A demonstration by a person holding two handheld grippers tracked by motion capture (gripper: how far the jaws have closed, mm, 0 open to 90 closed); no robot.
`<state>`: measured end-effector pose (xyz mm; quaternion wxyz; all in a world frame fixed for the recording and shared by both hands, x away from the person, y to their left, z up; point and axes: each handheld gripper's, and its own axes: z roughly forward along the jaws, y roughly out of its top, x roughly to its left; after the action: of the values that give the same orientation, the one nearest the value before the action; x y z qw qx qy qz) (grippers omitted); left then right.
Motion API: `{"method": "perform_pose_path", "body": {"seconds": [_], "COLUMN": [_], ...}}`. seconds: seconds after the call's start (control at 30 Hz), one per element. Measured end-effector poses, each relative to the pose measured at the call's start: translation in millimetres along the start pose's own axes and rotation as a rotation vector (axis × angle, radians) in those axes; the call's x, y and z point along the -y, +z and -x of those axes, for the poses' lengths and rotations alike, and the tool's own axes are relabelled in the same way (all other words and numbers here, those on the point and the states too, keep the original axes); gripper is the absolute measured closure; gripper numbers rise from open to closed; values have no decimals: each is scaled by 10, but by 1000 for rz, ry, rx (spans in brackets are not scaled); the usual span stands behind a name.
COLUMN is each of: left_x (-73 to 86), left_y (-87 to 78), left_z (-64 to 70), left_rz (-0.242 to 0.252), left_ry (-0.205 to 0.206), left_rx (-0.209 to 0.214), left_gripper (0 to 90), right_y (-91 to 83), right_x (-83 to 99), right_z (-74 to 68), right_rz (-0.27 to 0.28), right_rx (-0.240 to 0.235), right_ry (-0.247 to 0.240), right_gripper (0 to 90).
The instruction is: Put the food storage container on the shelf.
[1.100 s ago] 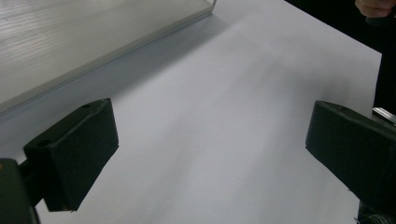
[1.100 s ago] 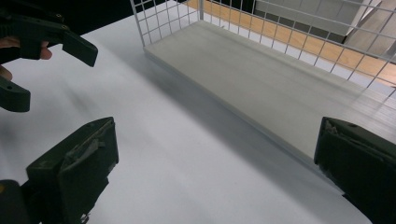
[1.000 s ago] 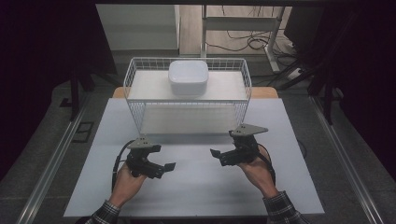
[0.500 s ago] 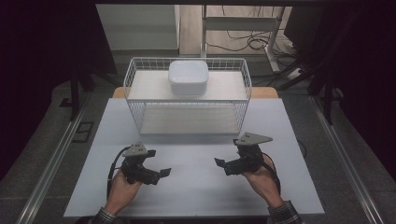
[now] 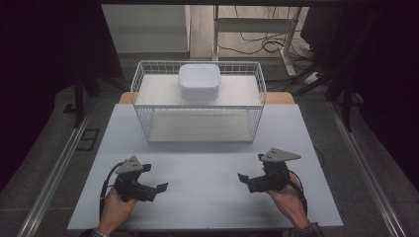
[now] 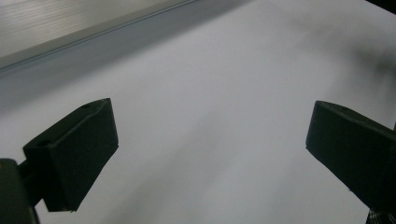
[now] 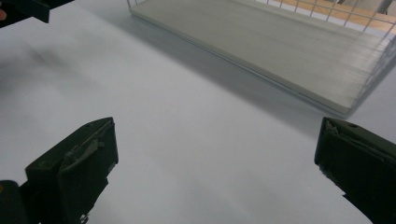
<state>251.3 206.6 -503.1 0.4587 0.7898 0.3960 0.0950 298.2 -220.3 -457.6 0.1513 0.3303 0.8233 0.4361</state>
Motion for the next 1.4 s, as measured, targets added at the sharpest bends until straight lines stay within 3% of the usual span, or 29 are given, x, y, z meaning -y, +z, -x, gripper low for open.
{"method": "perform_pose_path", "body": {"seconds": [0.87,1.4], "left_x": [361,494], "left_y": [-237,-221], "left_z": [-205,-198], "left_rz": [-35,-79], "left_ry": [-44,-35], "left_rx": [-106,-135], "left_gripper": [13,2], "right_y": [-265,-291], "right_x": [456,731], "right_z": [173,165], "right_rz": [-33,-123], "right_rx": [111,147], "right_ry": [69,93], "right_gripper": [0,0]}}
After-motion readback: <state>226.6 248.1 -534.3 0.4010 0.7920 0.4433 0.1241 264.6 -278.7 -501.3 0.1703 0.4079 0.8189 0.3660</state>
